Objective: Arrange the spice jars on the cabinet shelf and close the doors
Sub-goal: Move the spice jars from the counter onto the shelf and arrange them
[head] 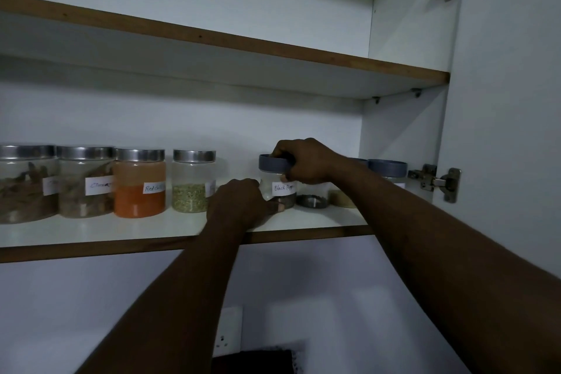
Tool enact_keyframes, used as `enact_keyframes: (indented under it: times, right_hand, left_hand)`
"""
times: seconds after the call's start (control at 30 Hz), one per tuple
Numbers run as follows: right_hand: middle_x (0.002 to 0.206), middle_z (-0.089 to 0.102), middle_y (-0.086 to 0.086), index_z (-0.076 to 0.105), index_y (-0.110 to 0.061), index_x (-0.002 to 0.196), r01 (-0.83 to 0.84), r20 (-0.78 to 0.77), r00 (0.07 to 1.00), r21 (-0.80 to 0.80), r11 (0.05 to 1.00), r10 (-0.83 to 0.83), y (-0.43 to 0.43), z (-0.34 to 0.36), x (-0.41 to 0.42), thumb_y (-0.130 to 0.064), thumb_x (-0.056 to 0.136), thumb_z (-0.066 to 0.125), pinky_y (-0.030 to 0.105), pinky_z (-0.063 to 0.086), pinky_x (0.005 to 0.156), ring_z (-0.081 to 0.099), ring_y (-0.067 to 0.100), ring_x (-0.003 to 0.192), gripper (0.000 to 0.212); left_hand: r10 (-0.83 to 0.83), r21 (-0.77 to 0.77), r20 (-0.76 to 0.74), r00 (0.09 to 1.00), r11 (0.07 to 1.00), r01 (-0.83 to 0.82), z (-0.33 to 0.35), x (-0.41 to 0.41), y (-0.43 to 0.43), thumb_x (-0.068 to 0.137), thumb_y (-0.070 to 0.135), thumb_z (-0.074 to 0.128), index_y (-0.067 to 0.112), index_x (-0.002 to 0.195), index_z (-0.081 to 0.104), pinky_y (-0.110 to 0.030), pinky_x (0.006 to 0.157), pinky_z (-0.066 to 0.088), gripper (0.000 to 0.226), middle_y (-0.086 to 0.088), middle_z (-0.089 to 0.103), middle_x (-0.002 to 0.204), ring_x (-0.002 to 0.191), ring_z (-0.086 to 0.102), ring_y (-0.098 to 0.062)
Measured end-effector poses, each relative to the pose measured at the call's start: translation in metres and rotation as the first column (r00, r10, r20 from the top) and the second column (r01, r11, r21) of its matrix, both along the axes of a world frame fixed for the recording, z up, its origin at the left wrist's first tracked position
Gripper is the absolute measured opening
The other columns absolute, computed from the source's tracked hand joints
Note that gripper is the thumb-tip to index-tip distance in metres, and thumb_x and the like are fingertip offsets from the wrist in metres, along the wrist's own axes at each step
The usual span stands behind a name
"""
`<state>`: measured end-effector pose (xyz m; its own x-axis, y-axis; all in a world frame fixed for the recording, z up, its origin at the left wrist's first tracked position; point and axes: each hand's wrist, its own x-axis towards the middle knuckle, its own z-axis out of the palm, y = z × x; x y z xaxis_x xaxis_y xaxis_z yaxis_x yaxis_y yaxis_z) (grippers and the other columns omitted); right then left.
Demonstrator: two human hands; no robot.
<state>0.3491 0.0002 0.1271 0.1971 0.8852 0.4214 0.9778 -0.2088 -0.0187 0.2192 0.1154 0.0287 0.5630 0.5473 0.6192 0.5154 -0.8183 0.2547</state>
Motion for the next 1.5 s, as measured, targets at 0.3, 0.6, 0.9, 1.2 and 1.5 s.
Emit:
enact_keyframes:
  times: [0.3,0.6,0.9,1.2,1.5]
  right_hand:
    - [0.132,0.066,0.002,0.058,-0.022,0.135,-0.008,-0.048,0.999,0.013,1.0,0.008,-0.004,0.0,-0.002,-0.019,0.08,0.083,0.035,0.051,0.097,0.062,0.021,0.116,0.06]
    - [0.146,0.059,-0.005,0.052,-0.026,0.147,-0.195,-0.144,0.963,0.216,0.957,0.229,0.035,0.016,-0.07,-0.043,0.085,0.08,0.03,0.046,0.106,0.055,0.014,0.132,0.07]
    - [0.151,0.054,0.005,0.045,-0.025,0.153,-0.149,0.099,0.984,-0.016,0.989,0.15,0.096,0.001,-0.119,-0.045,0.093,0.069,0.035,0.041,0.104,0.053,0.026,0.132,0.067]
    - [0.129,0.058,0.007,0.06,-0.032,0.131,0.111,0.305,0.944,0.076,0.991,-0.129,0.074,0.0,-0.09,-0.088,0.077,0.053,0.045,0.045,0.096,0.056,0.029,0.118,0.078]
    - [0.13,0.056,0.011,0.059,-0.027,0.134,0.19,0.294,0.93,0.129,0.973,-0.221,0.065,-0.007,-0.075,-0.088,0.079,0.052,0.044,0.046,0.097,0.055,0.029,0.118,0.082]
  left_hand:
    - [0.027,-0.028,0.063,0.998,0.999,-0.025,0.001,-0.006,-0.009,0.068,0.077,0.073,0.015,0.102,0.069,-0.034,0.076,0.046,0.071,-0.005,0.073,0.103,0.097,0.067,-0.025]
    - [0.129,-0.104,0.083,0.988,0.987,-0.12,0.001,-0.064,-0.02,0.076,0.049,0.081,0.021,0.079,0.063,-0.03,0.064,0.049,0.034,0.0,0.067,0.081,0.075,0.062,-0.018]
    - [0.357,-0.168,0.148,0.922,0.928,-0.332,0.003,-0.129,0.0,0.079,0.03,0.079,0.009,0.093,0.071,-0.029,0.07,0.049,0.025,-0.011,0.073,0.099,0.092,0.069,-0.027]
    - [0.212,0.05,-0.267,0.94,0.977,-0.206,0.009,-0.117,0.013,0.094,0.044,0.062,0.022,0.141,0.055,-0.046,0.096,0.053,0.053,-0.004,0.065,0.133,0.118,0.062,-0.024]
    - [0.075,0.051,-0.354,0.932,0.997,-0.061,0.016,-0.108,0.02,0.095,0.036,0.06,0.032,0.158,0.031,-0.044,0.1,0.053,0.069,-0.001,0.057,0.147,0.127,0.059,-0.023]
